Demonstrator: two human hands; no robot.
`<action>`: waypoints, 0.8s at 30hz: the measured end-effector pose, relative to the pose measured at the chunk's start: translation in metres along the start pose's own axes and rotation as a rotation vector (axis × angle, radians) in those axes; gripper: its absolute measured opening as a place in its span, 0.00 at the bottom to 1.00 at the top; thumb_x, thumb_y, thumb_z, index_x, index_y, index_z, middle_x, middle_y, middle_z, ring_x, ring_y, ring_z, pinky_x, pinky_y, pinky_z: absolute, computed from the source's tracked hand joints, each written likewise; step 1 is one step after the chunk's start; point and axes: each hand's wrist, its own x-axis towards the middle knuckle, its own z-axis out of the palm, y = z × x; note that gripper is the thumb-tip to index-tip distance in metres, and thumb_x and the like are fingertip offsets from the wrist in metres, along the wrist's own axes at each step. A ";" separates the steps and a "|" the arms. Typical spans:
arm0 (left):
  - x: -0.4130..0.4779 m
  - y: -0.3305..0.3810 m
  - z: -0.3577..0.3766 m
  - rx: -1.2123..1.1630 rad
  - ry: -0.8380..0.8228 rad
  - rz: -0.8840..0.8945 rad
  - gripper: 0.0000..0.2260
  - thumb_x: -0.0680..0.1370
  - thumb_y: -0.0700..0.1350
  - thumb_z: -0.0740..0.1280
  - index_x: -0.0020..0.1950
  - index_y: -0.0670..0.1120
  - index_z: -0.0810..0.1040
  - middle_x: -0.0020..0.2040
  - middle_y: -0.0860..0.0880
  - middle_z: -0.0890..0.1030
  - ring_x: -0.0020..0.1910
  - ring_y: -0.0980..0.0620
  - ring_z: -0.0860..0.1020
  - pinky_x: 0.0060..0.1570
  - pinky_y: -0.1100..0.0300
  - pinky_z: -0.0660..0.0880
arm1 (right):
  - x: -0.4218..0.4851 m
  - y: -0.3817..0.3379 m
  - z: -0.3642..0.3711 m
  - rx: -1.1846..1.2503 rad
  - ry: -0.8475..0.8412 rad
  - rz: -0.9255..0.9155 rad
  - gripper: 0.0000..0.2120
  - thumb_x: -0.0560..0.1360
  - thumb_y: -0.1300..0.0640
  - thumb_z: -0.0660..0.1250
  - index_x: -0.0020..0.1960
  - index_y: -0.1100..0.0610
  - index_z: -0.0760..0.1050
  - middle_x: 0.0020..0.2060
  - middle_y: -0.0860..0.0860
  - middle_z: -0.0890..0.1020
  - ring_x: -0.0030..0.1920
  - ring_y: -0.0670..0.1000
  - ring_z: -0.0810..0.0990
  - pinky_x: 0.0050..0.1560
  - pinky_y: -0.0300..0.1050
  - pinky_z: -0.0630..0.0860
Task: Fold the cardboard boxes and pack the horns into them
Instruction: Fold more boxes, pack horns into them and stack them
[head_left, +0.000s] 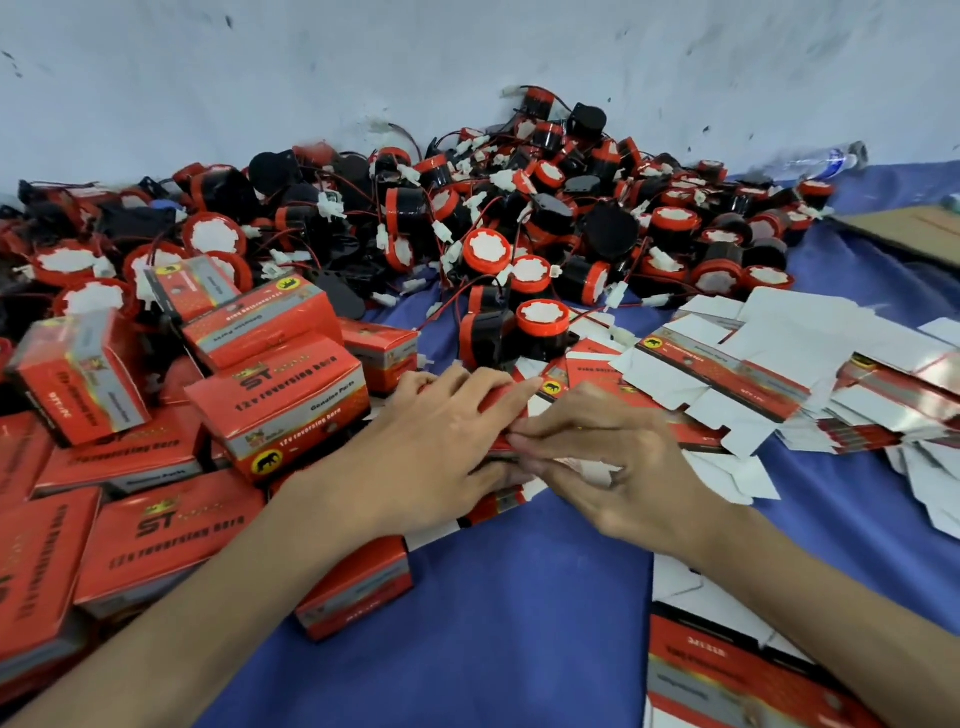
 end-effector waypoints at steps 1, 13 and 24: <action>-0.001 0.001 -0.001 0.000 0.008 0.005 0.32 0.77 0.65 0.50 0.78 0.54 0.47 0.72 0.53 0.61 0.67 0.50 0.65 0.64 0.49 0.63 | 0.001 0.001 -0.003 -0.022 -0.031 -0.010 0.06 0.71 0.65 0.72 0.47 0.63 0.84 0.44 0.54 0.84 0.42 0.52 0.80 0.45 0.43 0.76; -0.010 -0.007 -0.082 0.156 0.527 -0.287 0.34 0.72 0.58 0.66 0.75 0.49 0.61 0.65 0.39 0.72 0.61 0.35 0.72 0.60 0.34 0.69 | 0.006 0.032 -0.039 -0.602 -0.844 0.687 0.45 0.71 0.27 0.41 0.77 0.55 0.54 0.76 0.56 0.58 0.74 0.57 0.61 0.70 0.51 0.61; -0.001 0.034 -0.035 -0.272 0.077 -0.175 0.23 0.78 0.59 0.60 0.71 0.53 0.68 0.68 0.55 0.70 0.66 0.52 0.70 0.66 0.57 0.67 | 0.008 0.009 -0.033 -0.799 -0.725 0.299 0.28 0.77 0.35 0.44 0.57 0.54 0.70 0.52 0.53 0.78 0.51 0.55 0.77 0.52 0.47 0.68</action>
